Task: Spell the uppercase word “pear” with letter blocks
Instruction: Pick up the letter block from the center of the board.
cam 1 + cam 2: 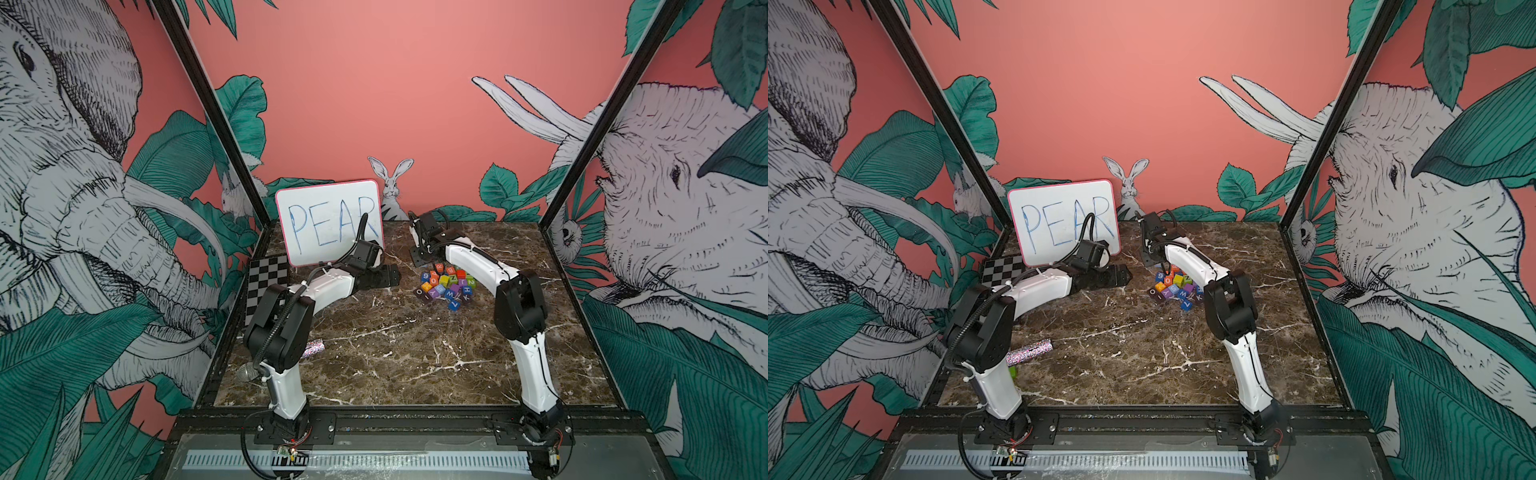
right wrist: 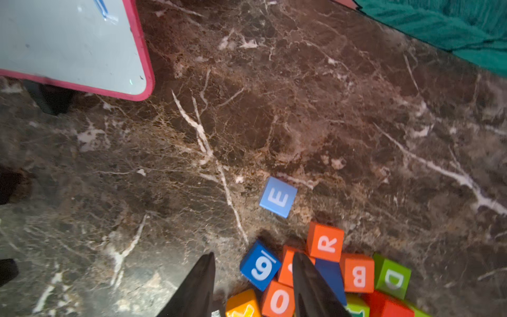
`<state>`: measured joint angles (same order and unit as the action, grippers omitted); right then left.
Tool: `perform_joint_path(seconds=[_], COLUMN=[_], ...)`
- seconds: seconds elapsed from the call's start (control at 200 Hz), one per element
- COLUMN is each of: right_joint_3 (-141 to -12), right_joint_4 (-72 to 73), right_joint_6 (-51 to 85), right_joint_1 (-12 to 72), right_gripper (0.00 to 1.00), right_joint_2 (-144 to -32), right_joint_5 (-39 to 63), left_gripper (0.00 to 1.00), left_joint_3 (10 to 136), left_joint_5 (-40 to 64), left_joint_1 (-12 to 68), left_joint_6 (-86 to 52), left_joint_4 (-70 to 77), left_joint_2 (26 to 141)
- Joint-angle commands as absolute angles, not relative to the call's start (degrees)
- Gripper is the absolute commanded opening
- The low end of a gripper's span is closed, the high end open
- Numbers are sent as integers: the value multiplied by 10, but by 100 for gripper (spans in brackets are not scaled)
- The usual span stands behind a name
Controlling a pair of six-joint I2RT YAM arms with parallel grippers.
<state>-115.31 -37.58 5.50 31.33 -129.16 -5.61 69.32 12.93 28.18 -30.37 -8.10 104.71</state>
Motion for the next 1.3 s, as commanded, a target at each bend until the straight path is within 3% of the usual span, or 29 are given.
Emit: perform_joint_path(seconds=[0.0, 0.625, 1.295], right_joint_3=[-1194, -1303, -1415], right_joint_4=[-438, -509, -545], right_joint_6=[-87, -190, -202], right_joint_1=[299, 258, 258], right_gripper=[51, 54, 56], right_joint_2=[-1326, -1417, -1502], right_joint_5=[-71, 38, 30], left_gripper=[93, 94, 94], left_joint_3=[716, 736, 728], left_joint_5=[156, 170, 174], left_joint_1=[283, 281, 276], left_joint_6=[-283, -284, -293], left_joint_4=[-98, -98, -100], left_joint_2=[1060, 1084, 1082])
